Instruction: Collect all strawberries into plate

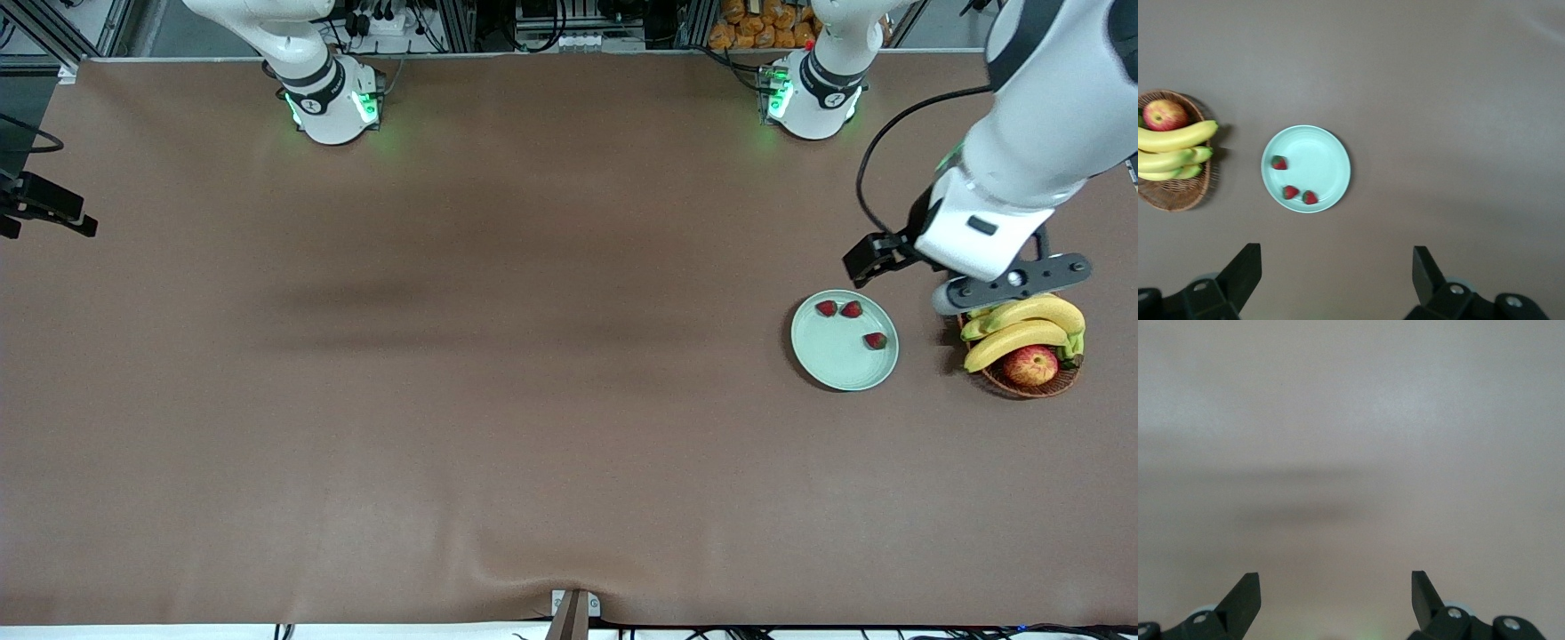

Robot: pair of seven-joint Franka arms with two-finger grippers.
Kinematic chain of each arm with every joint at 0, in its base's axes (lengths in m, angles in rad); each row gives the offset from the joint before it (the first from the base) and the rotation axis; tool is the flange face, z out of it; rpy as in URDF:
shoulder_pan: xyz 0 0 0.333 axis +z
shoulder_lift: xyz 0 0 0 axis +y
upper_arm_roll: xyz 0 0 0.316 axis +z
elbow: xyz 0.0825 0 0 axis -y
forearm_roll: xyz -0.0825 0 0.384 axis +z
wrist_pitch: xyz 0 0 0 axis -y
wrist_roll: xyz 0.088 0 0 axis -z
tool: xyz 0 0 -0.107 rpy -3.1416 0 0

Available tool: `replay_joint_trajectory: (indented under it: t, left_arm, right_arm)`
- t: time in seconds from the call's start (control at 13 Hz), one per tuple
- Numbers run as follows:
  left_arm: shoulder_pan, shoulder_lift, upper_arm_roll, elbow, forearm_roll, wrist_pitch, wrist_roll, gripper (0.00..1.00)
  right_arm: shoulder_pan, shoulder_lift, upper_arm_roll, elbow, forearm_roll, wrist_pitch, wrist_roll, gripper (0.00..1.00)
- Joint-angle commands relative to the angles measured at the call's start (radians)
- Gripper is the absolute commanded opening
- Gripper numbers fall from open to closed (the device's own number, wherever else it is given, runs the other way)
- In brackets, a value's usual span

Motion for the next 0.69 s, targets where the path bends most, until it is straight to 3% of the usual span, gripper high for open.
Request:
replay_joint_trajectory:
  t: [0.0, 0.62]
  left_arm:
    - [-0.190, -0.112, 0.313, -0.040, -0.135, -0.064, 0.129, 1.00]
    - [-0.296, -0.318, 0.536, -0.264, -0.172, -0.065, 0.195, 1.00]
  right_arm:
    - [0.006, 0.005, -0.001, 0.018, -0.005, -0.009, 0.017, 1.00]
    - [0.006, 0.005, -0.001, 0.018, -0.005, -0.005, 0.017, 1.00]
